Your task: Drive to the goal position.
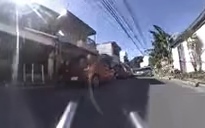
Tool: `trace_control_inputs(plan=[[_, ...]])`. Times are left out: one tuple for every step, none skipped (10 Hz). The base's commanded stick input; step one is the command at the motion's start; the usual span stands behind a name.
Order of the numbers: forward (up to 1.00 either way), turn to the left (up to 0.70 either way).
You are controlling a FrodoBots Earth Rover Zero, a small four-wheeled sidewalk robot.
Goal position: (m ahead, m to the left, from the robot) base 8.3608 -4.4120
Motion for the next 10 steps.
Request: trace_control_inputs(plan=[[0.85,0.15],[0.85,0.03],[0.85,0.12],[0.85,0.09],[0.85,0.02],[0.85,-0.21],[0.85,-0.29],[0.85,-0.34],[0.85,-0.34],[0.85,-0.34]])
